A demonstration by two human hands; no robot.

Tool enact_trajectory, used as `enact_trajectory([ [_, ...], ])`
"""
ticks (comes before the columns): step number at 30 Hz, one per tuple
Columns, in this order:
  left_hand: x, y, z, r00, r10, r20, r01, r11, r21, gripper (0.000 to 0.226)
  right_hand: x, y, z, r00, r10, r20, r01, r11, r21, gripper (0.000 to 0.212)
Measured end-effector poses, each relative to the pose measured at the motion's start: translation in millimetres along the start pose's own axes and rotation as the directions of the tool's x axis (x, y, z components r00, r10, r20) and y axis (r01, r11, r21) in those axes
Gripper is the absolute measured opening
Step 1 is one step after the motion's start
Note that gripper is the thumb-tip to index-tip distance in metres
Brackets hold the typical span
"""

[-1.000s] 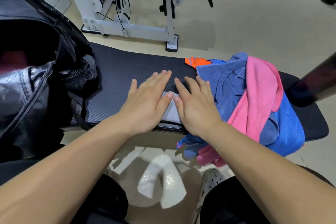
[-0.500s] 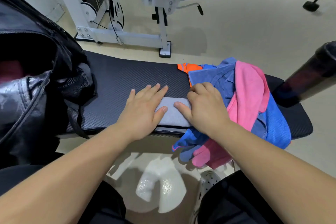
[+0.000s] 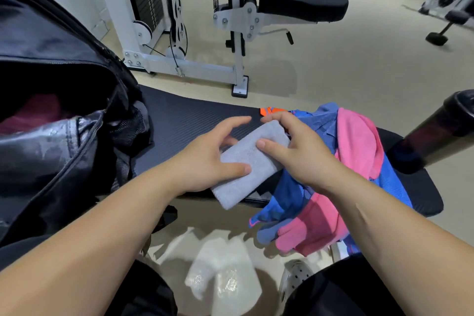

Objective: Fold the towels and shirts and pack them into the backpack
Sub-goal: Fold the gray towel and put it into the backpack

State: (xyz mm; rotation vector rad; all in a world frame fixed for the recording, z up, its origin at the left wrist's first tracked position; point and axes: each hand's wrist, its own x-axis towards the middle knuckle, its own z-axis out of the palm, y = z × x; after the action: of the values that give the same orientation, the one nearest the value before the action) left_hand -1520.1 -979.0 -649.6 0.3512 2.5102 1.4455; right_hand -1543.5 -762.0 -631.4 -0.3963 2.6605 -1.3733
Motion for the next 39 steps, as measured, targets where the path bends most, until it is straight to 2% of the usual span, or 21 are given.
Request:
enact_trajectory([
  [4,-10,9,-17,1.000,0.026,0.016,-0.026,0.999,-0.030,0.074,18,-25,-1,0.994,-0.047,0.099,0.035,0.991,0.127,0.048],
  [8,-19,16,-35,0.997,0.070,-0.031,-0.071,0.997,-0.021,0.075,42,-40,8,0.992,-0.042,0.123,0.027,0.992,0.124,0.042],
  [11,-28,27,-56,0.982,0.111,-0.154,-0.101,0.992,0.071,0.063,61,-56,20,0.988,-0.064,0.143,0.066,0.998,-0.006,0.043],
  [14,-46,35,-90,0.952,0.117,-0.283,-0.046,0.968,0.246,0.053,79,-91,25,0.972,-0.228,0.053,0.229,0.973,-0.011,0.038],
  [16,-68,39,-119,0.954,0.096,-0.285,0.019,0.927,0.375,0.051,88,-129,28,0.930,-0.368,0.028,0.368,0.929,-0.021,0.033],
  [19,-111,46,-156,0.966,0.045,-0.254,0.072,0.899,0.432,0.051,97,-190,45,0.797,-0.565,0.214,0.589,0.805,-0.068,0.028],
  [21,-132,47,-178,0.964,0.011,-0.267,0.116,0.883,0.455,0.050,105,-226,66,0.700,-0.592,0.399,0.682,0.720,-0.127,0.029],
  [23,-147,41,-201,0.950,-0.054,-0.309,0.200,0.864,0.462,0.049,113,-253,94,0.655,-0.539,0.529,0.717,0.666,-0.208,0.032],
  [25,-157,29,-224,0.935,-0.105,-0.339,0.254,0.865,0.432,0.052,123,-267,120,0.683,-0.463,0.565,0.683,0.679,-0.269,0.033],
  [28,-164,5,-236,0.909,-0.115,-0.400,0.246,0.924,0.293,0.053,142,-268,142,0.736,-0.435,0.518,0.635,0.708,-0.309,0.037],
  [31,-166,-25,-235,0.832,-0.183,-0.524,0.252,0.966,0.063,0.045,161,-263,143,0.798,-0.439,0.414,0.558,0.797,-0.232,0.045],
  [33,-169,-39,-235,0.804,-0.269,-0.531,0.312,0.950,-0.008,0.040,171,-261,136,0.863,-0.391,0.318,0.442,0.891,-0.104,0.047],
  [36,-171,-53,-236,0.817,-0.383,-0.431,0.457,0.886,0.079,0.027,177,-263,122,0.938,-0.247,0.244,0.223,0.967,0.120,0.037],
  [39,-166,-60,-241,0.821,-0.531,-0.208,0.567,0.800,0.195,0.022,177,-263,117,0.952,-0.171,0.255,0.118,0.971,0.209,0.029],
])
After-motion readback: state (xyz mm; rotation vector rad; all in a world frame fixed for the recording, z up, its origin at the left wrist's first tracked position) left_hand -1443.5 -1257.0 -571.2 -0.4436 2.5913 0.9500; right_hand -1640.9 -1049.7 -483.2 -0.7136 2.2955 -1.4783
